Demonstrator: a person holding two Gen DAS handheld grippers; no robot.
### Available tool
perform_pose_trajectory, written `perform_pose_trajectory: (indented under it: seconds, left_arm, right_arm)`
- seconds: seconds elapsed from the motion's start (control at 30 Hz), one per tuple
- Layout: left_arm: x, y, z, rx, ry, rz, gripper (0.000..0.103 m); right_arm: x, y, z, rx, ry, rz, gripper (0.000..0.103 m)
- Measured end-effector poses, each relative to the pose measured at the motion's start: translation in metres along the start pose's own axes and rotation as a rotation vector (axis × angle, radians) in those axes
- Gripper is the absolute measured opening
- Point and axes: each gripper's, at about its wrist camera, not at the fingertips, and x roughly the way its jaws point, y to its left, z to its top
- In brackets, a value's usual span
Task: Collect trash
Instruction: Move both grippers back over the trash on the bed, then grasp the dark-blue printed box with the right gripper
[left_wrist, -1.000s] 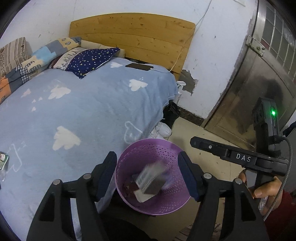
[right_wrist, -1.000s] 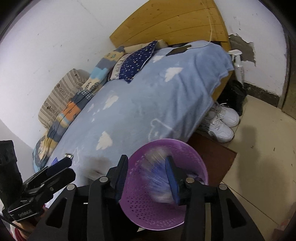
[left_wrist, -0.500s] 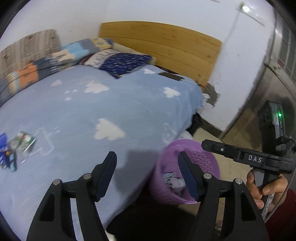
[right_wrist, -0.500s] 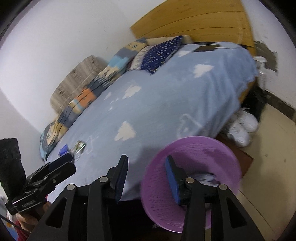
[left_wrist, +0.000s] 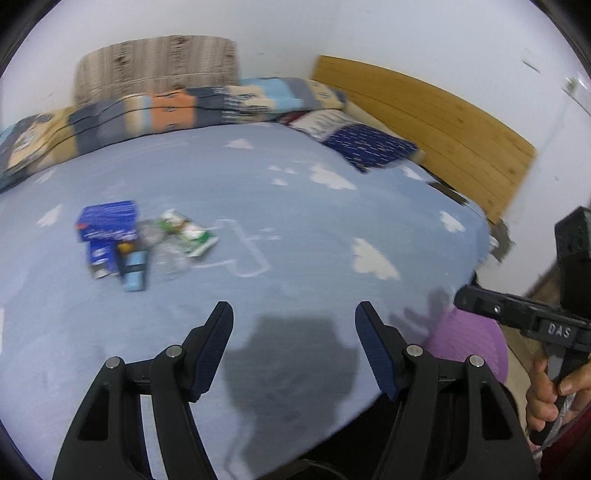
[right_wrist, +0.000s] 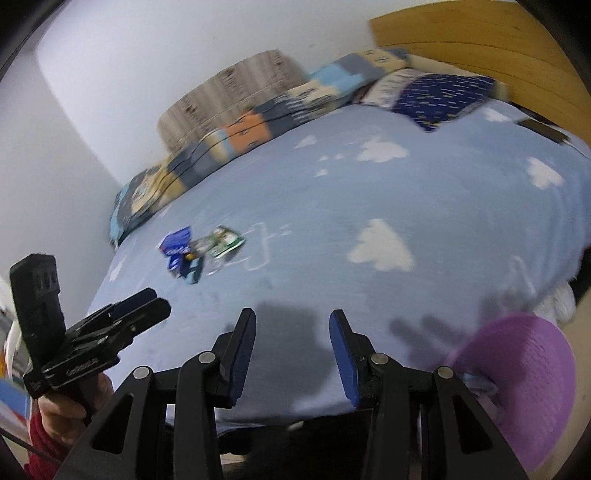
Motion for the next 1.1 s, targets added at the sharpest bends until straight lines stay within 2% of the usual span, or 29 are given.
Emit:
perform_pose_trajectory:
  seconds: [0.33, 0.53, 0.63, 0.83, 0.97, 1.1]
  left_arm:
    - [-0.007, 0.118, 0.009, -0.206, -0.046, 0.116, 0.068]
    - [-0.024, 0.205, 0.011, -0.394, -0.079, 0.277, 0.068]
    - [-0.033, 0.230, 0.000, -0.495, -0.087, 0.322, 0.068]
    - [-0.040, 0.251, -0.013, -0.536, -0.086, 0.377, 0.068]
    - [-0.039, 0.259, -0.015, -0.563, -0.077, 0.355, 0.068]
    - [-0.040, 0.259, -0.016, -0.559, -0.073, 0.361, 0.068]
  right_arm:
    - [0.081, 0.073, 0.030, -0.108, 0.112, 0.067, 0.044]
    - [0.142, 0.129, 0.069, -0.209, 0.164, 0.110, 0.044]
    - [0.179, 0.169, 0.092, -0.287, 0.159, 0.135, 0.044]
    - [0.267, 0.231, 0.129, -0.383, 0.149, 0.192, 0.049]
    - [0.320, 0.245, 0.141, -0.403, 0.168, 0.167, 0.050]
    - [0.370, 0.250, 0.145, -0.409, 0.225, 0.141, 0.051]
